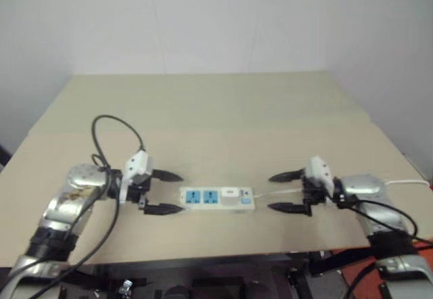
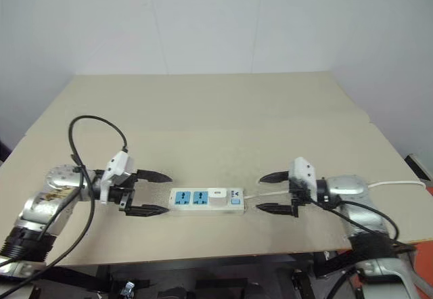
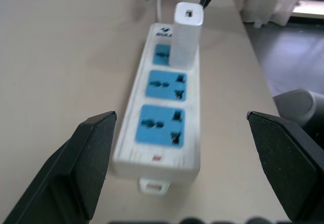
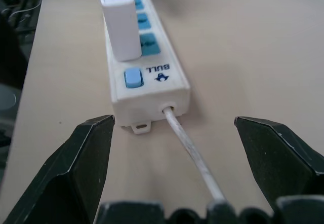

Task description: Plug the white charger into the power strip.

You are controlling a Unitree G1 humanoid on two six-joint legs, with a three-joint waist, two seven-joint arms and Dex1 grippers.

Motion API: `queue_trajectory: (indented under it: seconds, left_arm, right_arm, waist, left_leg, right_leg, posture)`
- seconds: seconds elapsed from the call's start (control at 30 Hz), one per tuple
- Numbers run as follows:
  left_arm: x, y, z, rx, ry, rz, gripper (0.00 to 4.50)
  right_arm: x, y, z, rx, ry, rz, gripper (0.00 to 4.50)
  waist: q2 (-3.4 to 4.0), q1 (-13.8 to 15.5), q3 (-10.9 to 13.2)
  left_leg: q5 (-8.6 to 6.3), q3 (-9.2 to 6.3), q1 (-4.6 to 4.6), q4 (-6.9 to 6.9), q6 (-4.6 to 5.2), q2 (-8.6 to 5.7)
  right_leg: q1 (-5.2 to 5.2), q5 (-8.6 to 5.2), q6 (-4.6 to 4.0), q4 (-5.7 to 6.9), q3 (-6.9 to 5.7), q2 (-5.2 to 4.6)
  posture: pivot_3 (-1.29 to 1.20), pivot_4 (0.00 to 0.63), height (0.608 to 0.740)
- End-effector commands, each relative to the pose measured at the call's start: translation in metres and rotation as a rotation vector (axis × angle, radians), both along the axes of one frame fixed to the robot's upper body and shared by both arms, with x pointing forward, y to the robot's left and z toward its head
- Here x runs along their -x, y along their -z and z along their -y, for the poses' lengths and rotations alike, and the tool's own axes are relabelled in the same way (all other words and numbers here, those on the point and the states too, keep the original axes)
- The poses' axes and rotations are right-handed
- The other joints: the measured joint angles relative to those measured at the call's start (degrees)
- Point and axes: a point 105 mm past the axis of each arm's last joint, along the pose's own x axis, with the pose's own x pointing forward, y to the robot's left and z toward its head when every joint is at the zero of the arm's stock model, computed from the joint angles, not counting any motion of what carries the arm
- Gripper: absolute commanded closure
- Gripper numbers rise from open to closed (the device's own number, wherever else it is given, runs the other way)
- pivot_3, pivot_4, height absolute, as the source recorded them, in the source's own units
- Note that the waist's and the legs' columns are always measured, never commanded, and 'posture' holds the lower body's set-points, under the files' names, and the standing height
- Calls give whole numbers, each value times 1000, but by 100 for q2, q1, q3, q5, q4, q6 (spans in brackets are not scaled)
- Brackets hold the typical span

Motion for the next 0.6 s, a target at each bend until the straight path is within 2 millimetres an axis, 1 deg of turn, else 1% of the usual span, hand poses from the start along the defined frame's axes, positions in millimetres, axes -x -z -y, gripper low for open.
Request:
queue_trajectory:
  seconds: [0.03,0.13,0.23,0.37,0.5,0.6]
  left_arm:
    - [6,-22,-19,-4,-41,51,0]
    - [14,-26,-31,-18,-68,43,0]
    - [21,-26,-38,-30,-87,33,0]
    - [23,-28,-40,-42,-105,38,0]
    - [26,-32,-41,-43,-108,40,0]
    - [27,-32,-43,-44,-114,36,0]
  right_arm:
    - [6,-25,12,-46,85,56,59]
    - [8,-32,20,-54,175,77,59]
    - [10,-35,27,-51,234,83,59]
    - [13,-39,32,-50,258,84,59]
    - [14,-39,36,-36,271,87,59]
    - [15,-36,34,-33,273,81,59]
  waist:
    - [0,-6,0]
    - [0,-5,0]
    - [0,0,0]
    - [-1,18,0]
    - [-1,13,0]
    - [-1,8,0]
  left_leg:
    - [-3,0,-1,0,-1,1]
    - [-7,3,1,1,-4,2]
    - [-12,5,4,1,-9,2]
    - [-14,14,4,1,-9,1]
    - [-17,24,1,1,-8,2]
    - [-17,25,1,1,-8,2]
  right_leg:
    - [-1,-1,1,0,0,0]
    - [0,-1,1,0,4,-1]
    - [1,-2,0,3,2,-1]
    - [2,-2,0,1,1,-1]
    - [2,-3,0,-6,1,0]
    - [1,-3,1,-7,3,1]
  posture:
    - [0,150,740]
    - [0,150,740]
    - [0,150,740]
    - [0,150,740]
    - [0,150,740]
    - [0,150,740]
